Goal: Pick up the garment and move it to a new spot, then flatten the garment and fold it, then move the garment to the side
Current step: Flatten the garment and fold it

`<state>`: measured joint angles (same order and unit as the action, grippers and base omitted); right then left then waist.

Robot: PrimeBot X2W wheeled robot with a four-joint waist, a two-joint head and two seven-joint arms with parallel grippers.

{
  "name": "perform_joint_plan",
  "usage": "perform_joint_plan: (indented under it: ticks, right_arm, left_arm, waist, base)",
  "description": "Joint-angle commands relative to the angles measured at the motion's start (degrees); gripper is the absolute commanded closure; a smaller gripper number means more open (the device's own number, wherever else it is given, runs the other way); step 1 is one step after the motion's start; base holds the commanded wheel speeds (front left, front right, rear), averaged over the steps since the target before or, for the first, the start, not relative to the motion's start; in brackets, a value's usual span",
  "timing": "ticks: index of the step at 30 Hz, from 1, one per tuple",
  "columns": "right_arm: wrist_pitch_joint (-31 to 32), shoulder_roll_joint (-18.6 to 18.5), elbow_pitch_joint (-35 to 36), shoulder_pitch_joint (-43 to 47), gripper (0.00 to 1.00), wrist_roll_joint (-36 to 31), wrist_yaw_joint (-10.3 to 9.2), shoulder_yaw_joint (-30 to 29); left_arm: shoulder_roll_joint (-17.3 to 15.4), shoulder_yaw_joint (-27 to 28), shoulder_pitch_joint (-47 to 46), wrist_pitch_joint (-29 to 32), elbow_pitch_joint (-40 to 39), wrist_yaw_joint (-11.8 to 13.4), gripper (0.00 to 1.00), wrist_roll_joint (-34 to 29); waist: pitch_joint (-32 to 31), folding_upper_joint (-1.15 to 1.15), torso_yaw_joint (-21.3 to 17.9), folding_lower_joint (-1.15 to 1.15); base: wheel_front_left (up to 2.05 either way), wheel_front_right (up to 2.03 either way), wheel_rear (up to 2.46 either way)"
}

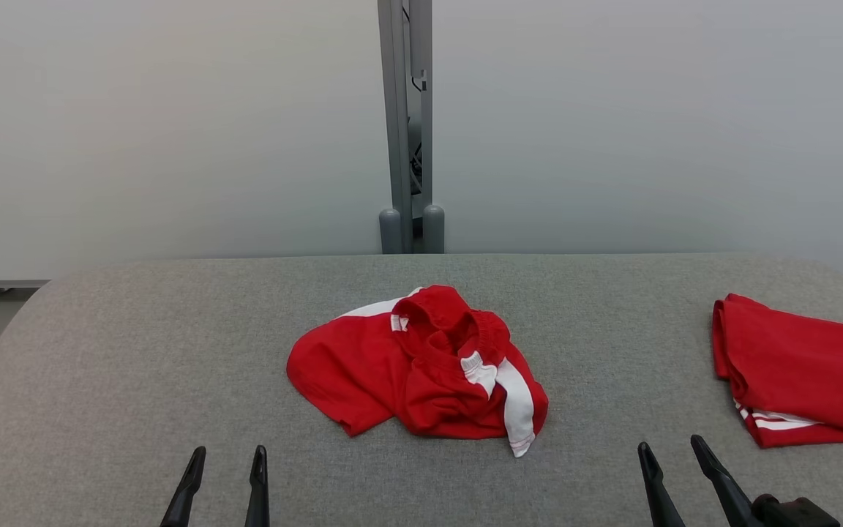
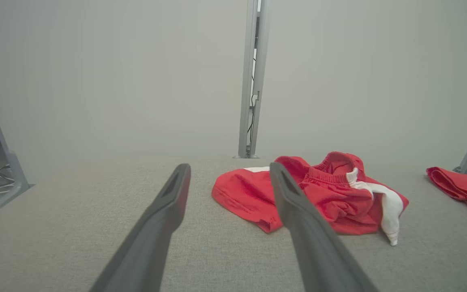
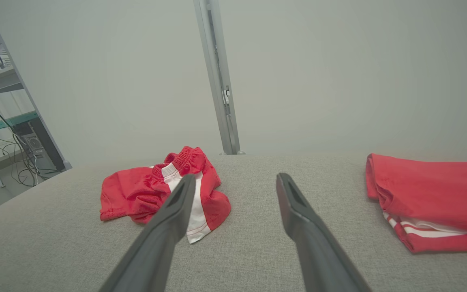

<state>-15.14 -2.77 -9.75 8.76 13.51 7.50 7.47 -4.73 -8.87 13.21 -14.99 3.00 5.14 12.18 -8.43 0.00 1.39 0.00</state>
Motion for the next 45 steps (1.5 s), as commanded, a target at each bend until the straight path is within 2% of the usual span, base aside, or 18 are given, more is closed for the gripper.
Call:
perform_joint_plan:
  ticks: [1,11,21,28,29,35,40,45]
  right_arm:
    - [-0.04,-0.28,-0.03,-0.33,0.0,-0.01,-0.02,-0.11]
    - [-0.04,-0.29,-0.15,-0.27,0.0,1.66,-0.02,-0.03]
    - [-0.04,-0.27,-0.28,-0.42,0.0,1.7,-0.02,0.74]
    - [-0.04,-0.27,-0.48,-1.8,0.0,0.73,-0.02,1.78]
    - [-0.04,-0.28,-0.39,-2.41,0.0,0.34,-0.02,1.78]
    - [-0.04,-0.27,-0.39,-3.55,0.0,-0.56,-0.02,2.21]
    - [-0.04,-0.27,-0.41,-4.71,0.0,-1.28,-0.02,2.46]
    - [-0.04,-0.28,-0.61,-5.78,0.0,-1.73,-0.02,2.74]
  left_arm:
    - [0.04,0.59,0.38,-0.2,0.04,-0.51,0.0,-0.78]
    - [1.2,2.72,0.89,-0.2,0.5,-1.65,0.0,-1.61]
    - [1.64,2.02,0.15,-0.21,1.91,-3.01,0.0,-1.72]
    - [1.67,-2.54,-7.85,-0.21,7.89,-6.05,0.0,-1.24]
    - [1.7,-5.31,-12.74,0.59,11.65,-8.12,0.0,-0.82]
    - [1.73,-10.38,-24.39,5.19,19.13,-10.63,0.0,0.4]
    - [1.66,-15.01,-31.33,9.39,23.81,-12.0,0.0,0.62]
    - [1.51,-17.62,-36.48,14.74,28.69,-12.18,0.0,-0.72]
  waist:
    - [-0.05,0.0,0.04,0.0]
    - [-0.26,0.0,-0.16,0.0]
    - [-0.16,0.0,-0.87,0.0]
    - [1.62,0.0,-3.85,0.0]
    - [2.97,0.0,-5.31,0.0]
    - [6.09,0.0,-8.01,0.0]
    - [8.04,0.0,-9.2,0.0]
    - [9.34,0.0,-10.18,0.0]
  base:
    - [0.0,0.0,0.0]
    - [0.0,0.0,0.0]
    - [0.0,0.0,0.0]
    - [0.0,0.0,0.0]
    - [0.0,0.0,0.0]
    - [0.0,0.0,0.0]
    - [0.0,0.0,0.0]
    - [0.0,0.0,0.0]
